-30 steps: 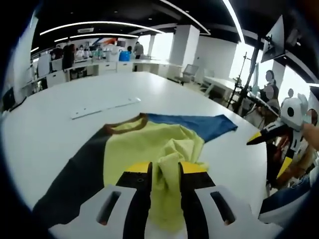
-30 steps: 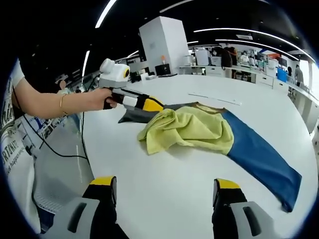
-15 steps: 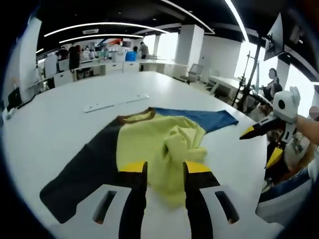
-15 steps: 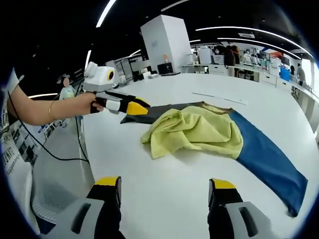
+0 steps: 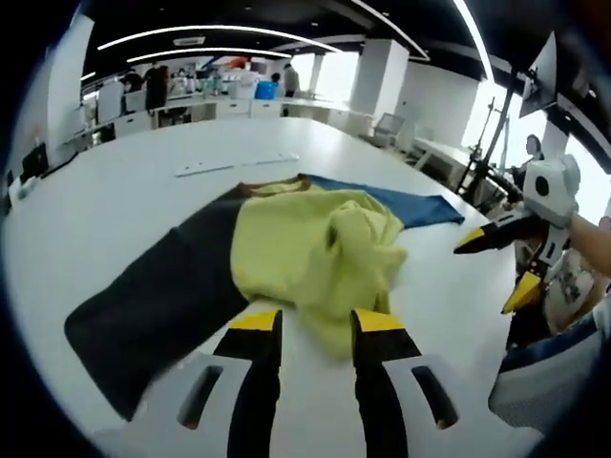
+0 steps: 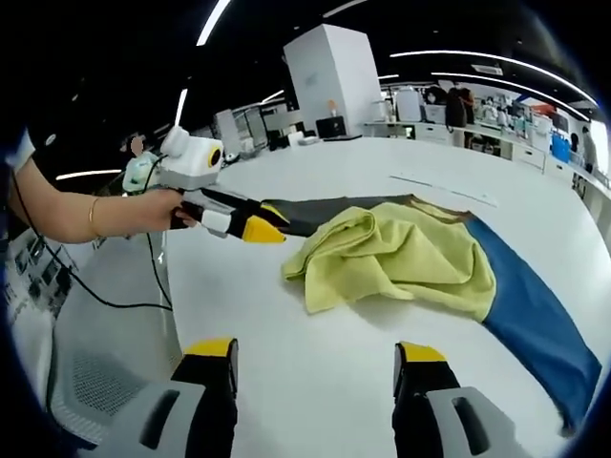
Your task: Fold the garment on the visible template until the final outline fits inside the template.
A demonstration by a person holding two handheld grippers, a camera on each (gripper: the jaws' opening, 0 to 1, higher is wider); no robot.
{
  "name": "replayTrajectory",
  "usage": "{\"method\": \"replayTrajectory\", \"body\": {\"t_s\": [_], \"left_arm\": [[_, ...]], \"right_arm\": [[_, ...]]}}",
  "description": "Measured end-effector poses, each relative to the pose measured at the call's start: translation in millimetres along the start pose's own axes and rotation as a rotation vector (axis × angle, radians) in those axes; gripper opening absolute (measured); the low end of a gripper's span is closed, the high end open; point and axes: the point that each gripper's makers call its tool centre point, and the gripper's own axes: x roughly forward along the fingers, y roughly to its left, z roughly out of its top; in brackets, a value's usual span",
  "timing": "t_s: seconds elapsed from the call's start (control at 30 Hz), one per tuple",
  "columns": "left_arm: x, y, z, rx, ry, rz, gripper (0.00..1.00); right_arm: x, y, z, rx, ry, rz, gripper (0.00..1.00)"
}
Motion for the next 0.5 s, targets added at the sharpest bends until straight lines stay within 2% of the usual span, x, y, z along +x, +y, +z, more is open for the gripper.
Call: {"method": "replayTrajectory", "body": {"t_s": [0.5], "left_arm": [[11.8, -6.7, -22.7, -0.038, 0.042, -0.023, 0.23]], "right_arm": [[35.8, -1.9, 5.6, -0.011, -0.004, 0.012, 0.53]]}}
